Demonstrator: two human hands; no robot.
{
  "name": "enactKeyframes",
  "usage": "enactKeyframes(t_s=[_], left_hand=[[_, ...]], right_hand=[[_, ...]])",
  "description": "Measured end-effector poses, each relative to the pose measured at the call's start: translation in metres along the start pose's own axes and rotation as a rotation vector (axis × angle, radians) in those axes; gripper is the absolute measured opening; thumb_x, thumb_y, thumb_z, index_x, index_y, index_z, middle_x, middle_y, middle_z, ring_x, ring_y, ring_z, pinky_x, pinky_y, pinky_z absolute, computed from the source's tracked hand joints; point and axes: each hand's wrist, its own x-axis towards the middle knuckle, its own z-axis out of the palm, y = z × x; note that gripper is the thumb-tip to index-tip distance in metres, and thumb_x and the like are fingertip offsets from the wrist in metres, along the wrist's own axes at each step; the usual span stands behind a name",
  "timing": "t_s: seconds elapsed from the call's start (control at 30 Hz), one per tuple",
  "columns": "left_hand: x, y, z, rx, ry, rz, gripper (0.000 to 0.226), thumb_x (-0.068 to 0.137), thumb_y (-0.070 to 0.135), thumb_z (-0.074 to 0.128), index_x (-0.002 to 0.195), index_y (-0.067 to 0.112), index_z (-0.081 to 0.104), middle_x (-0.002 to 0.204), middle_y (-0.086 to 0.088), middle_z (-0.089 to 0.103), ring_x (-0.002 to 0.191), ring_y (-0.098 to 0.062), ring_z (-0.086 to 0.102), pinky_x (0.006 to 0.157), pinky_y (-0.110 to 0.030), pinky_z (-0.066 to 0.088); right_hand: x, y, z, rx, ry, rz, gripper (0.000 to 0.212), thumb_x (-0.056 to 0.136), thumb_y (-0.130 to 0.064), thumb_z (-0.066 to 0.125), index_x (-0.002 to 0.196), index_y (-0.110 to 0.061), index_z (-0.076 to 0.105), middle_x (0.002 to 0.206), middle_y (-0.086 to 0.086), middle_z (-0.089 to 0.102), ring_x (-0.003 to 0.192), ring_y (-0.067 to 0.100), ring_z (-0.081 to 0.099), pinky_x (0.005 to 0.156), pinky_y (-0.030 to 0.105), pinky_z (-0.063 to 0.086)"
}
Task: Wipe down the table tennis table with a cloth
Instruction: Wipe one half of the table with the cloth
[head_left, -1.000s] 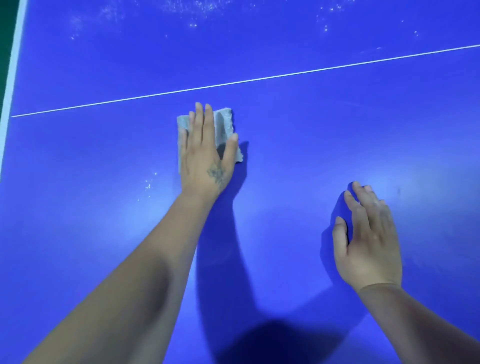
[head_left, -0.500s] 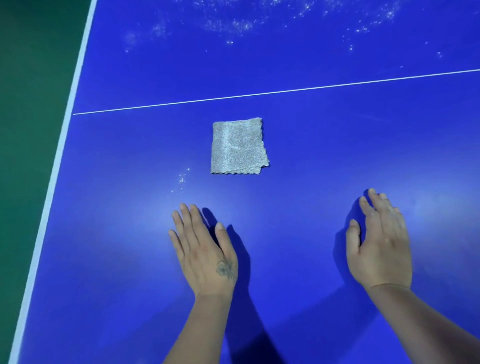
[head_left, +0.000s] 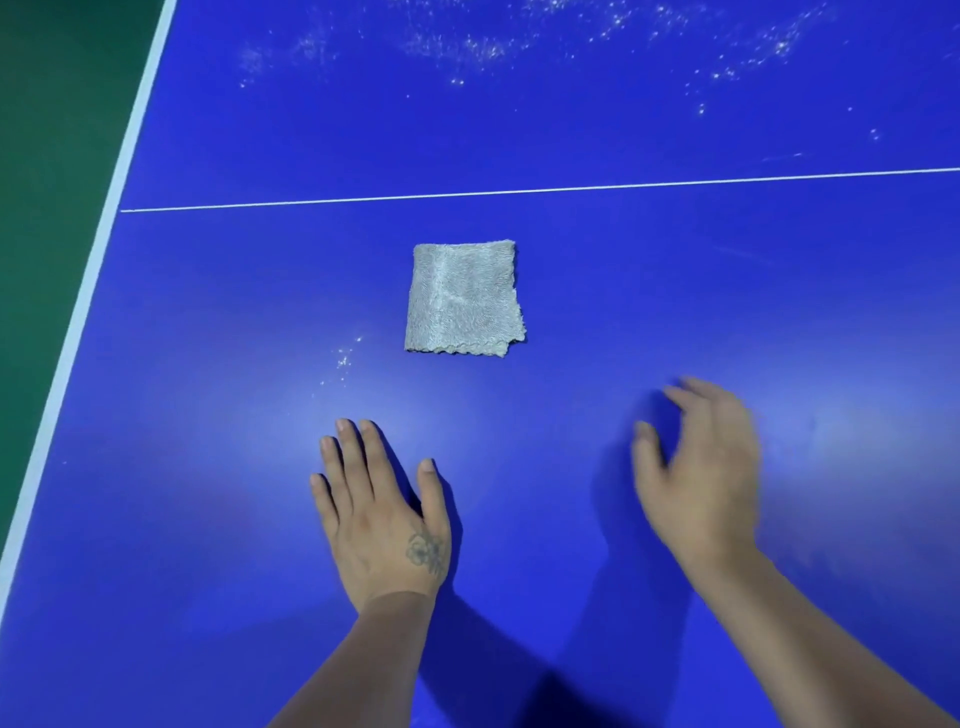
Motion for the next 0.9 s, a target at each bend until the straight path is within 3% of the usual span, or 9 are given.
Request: enactKeyframes(t_s=[0.2,0.33,0.47,0.57,0.63,0.7,0.77,0.83,0.9], left_hand=[[-0.001,0.003,0.001,-0.011,0.018,-0.005,0.079,0.107,0.059,0.026,0.172,0.013,0.018,0.181,-0.003,0.010,0.167,-0.019,-0.001,0.135,-0.053,0.009],[0.001,0.006,-0.001,-0.046,0.018,-0.016,0.080,0.105,0.056,0.030,0.171,0.013,0.020,0.181,-0.001,0.011,0.167,-0.016,-0.001,0.135,-0.052,0.008],[0.001,0.004,-0.001,-0.059,0.021,-0.014,0.080,0.105,0.055,0.032,0.171,0.013,0.021,0.180,-0.002,0.011,0.167,-0.016,-0.001,0.135,-0.052,0.007],[0.002,0.003,0.000,-0.064,0.017,-0.017,0.080,0.104,0.055,0.034,0.171,0.013,0.020,0.180,-0.002,0.011,0.167,-0.016,-0.001,0.135,-0.051,0.006],[0.001,0.003,0.000,-0.064,0.021,-0.014,0.081,0.104,0.055,0.033,0.171,0.012,0.021,0.180,-0.002,0.012,0.167,-0.017,-0.001,0.135,-0.051,0.006],[0.001,0.003,0.000,-0.054,0.027,-0.011,0.081,0.104,0.056,0.032,0.171,0.011,0.021,0.180,-0.004,0.013,0.167,-0.019,0.001,0.135,-0.052,0.007],[0.000,0.004,0.000,-0.048,0.037,-0.001,0.080,0.105,0.056,0.032,0.170,0.010,0.023,0.180,-0.006,0.015,0.167,-0.021,0.003,0.135,-0.052,0.007],[0.000,0.004,0.000,-0.047,0.040,-0.001,0.080,0.106,0.056,0.032,0.170,0.009,0.024,0.180,-0.007,0.015,0.167,-0.021,0.003,0.135,-0.053,0.007],[0.000,0.003,-0.002,-0.058,0.036,-0.003,0.080,0.106,0.057,0.030,0.170,0.009,0.023,0.180,-0.007,0.015,0.167,-0.020,0.002,0.135,-0.053,0.007]], right_hand=[[0.080,-0.136,0.065,0.076,-0.176,-0.415,0.076,0.095,-0.049,0.069,0.157,-0.011,0.046,0.172,0.007,0.032,0.163,0.028,0.020,0.132,0.052,0.017],[0.111,-0.168,0.099,-0.143,-0.346,-0.429,0.101,0.092,-0.069,0.063,0.168,-0.015,0.024,0.177,0.004,0.015,0.165,0.028,0.003,0.132,0.055,0.003],[0.113,-0.165,0.109,-0.204,-0.379,-0.442,0.078,0.100,-0.067,0.051,0.161,-0.020,0.036,0.176,0.003,0.019,0.164,0.027,0.009,0.130,0.060,0.003],[0.113,-0.154,0.109,-0.197,-0.286,-0.508,0.041,0.102,-0.030,0.062,0.141,-0.019,0.058,0.169,-0.001,0.038,0.161,0.023,0.026,0.132,0.054,0.012],[0.114,-0.152,0.108,-0.083,-0.201,-0.443,0.038,0.094,-0.014,0.072,0.131,-0.016,0.063,0.156,0.000,0.055,0.152,0.021,0.044,0.130,0.050,0.024],[0.116,-0.148,0.096,0.114,-0.132,-0.266,0.036,0.095,-0.010,0.071,0.130,-0.014,0.062,0.138,0.000,0.065,0.132,0.024,0.059,0.116,0.048,0.044],[0.120,-0.137,0.070,0.317,-0.076,-0.060,0.022,0.105,-0.017,0.060,0.127,-0.013,0.059,0.131,0.001,0.066,0.114,0.030,0.062,0.088,0.046,0.053],[0.122,-0.116,0.036,0.420,0.012,0.121,0.020,0.111,-0.030,0.051,0.118,-0.011,0.055,0.124,0.001,0.072,0.103,0.034,0.065,0.067,0.041,0.042],[0.127,-0.084,0.001,0.392,0.103,0.260,0.026,0.112,-0.036,0.048,0.114,-0.010,0.052,0.105,0.004,0.073,0.090,0.035,0.063,0.060,0.038,0.024]])
